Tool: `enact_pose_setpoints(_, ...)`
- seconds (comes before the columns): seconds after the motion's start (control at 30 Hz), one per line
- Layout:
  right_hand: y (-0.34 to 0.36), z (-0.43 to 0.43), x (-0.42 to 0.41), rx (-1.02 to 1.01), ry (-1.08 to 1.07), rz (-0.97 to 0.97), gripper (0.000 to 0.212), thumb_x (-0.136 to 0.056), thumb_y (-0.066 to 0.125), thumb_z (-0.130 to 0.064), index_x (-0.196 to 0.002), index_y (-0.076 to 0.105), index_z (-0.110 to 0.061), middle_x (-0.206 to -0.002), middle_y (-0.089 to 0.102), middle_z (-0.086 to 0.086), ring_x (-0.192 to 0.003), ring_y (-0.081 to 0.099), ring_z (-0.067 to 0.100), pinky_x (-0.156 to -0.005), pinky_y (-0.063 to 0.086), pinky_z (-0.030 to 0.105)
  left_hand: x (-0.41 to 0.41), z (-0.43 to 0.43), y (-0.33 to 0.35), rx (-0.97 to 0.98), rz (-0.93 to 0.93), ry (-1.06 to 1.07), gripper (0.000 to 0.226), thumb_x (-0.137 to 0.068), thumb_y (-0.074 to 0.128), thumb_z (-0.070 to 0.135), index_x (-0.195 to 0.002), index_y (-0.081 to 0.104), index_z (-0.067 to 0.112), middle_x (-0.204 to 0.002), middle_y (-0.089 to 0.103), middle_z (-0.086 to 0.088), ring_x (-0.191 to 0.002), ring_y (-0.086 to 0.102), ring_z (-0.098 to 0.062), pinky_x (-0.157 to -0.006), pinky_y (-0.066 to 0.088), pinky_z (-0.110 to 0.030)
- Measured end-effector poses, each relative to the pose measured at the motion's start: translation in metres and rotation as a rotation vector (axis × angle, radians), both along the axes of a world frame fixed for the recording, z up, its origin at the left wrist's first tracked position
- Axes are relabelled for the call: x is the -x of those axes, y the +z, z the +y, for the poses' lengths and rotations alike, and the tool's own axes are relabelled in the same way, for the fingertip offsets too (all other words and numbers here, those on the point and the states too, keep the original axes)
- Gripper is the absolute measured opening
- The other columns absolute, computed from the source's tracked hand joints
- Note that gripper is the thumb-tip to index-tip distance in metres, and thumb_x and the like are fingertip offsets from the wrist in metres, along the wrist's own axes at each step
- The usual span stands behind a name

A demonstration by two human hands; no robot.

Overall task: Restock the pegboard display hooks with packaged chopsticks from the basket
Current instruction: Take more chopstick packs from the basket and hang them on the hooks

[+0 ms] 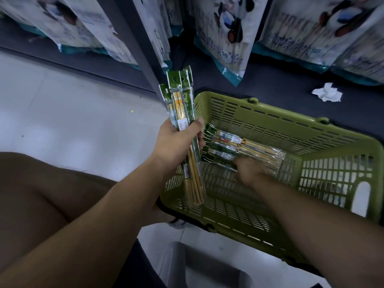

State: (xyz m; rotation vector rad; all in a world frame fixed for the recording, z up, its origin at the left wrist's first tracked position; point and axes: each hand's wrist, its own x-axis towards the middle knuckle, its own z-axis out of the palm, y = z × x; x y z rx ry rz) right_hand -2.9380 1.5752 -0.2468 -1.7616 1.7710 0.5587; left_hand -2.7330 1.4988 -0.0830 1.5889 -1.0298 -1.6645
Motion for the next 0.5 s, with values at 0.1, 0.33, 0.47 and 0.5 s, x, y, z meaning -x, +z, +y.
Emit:
enact_pose_setpoints(0.1, 0.024, -0.007, 0.008, 0.031, -0.115, -0.16, 0.034, -0.092, 0.069, -0.03, -0.124, 0.066, -0.021, -0.114, 0.067, 0.006, -0.1, 0.065, 0.026, -0.07, 0.045, 0.028, -0.002, -0.001, -0.002, -0.007, 0.003, -0.008, 0.016, -0.098, 0.07, 0.023, -0.103, 0.064, 0.009, -0.075, 0.071, -0.005, -0.068, 0.072, -0.021, -0.062, 0.058, -0.028)
enact_pose_setpoints(0.33, 0.136, -0.026, 0.008, 0.201, -0.496, -0.66, 0.013, -0.084, 0.082, -0.028, -0.086, 0.074, -0.018, -0.073, 0.07, -0.007, -0.059, 0.062, 0.006, -0.053, 0.044, 0.017, 0.005, 0.002, 0.008, 0.01, 0.006, -0.129, 0.022, -0.095, 0.073, 0.03, -0.106, 0.071, 0.011, -0.091, 0.079, 0.008, -0.086, 0.074, -0.002, -0.067, 0.054, -0.013)
enact_pose_setpoints(0.47, 0.21, -0.028, -0.002, 0.249, -0.544, -0.825, 0.014, -0.085, 0.082, -0.026, -0.094, 0.078, -0.017, -0.084, 0.078, 0.003, -0.073, 0.073, 0.015, -0.068, 0.056, 0.029, 0.023, 0.009, 0.037, 0.013, 0.141, -0.182, 0.042, -0.087, 0.08, 0.036, -0.123, 0.067, 0.02, -0.117, 0.077, 0.005, -0.109, 0.072, -0.012, -0.096, 0.057, -0.034)
enact_pose_setpoints(0.5, 0.225, -0.025, -0.004, 0.275, -0.53, -0.82, 0.013, -0.086, 0.081, -0.026, -0.093, 0.077, -0.015, -0.081, 0.077, 0.005, -0.065, 0.069, 0.013, -0.063, 0.054, 0.028, 0.029, 0.01, 0.046, 0.032, 0.164, -0.183, 0.05, -0.084, 0.08, 0.038, -0.129, 0.066, 0.019, -0.122, 0.075, 0.002, -0.115, 0.07, -0.016, -0.103, 0.053, -0.041)
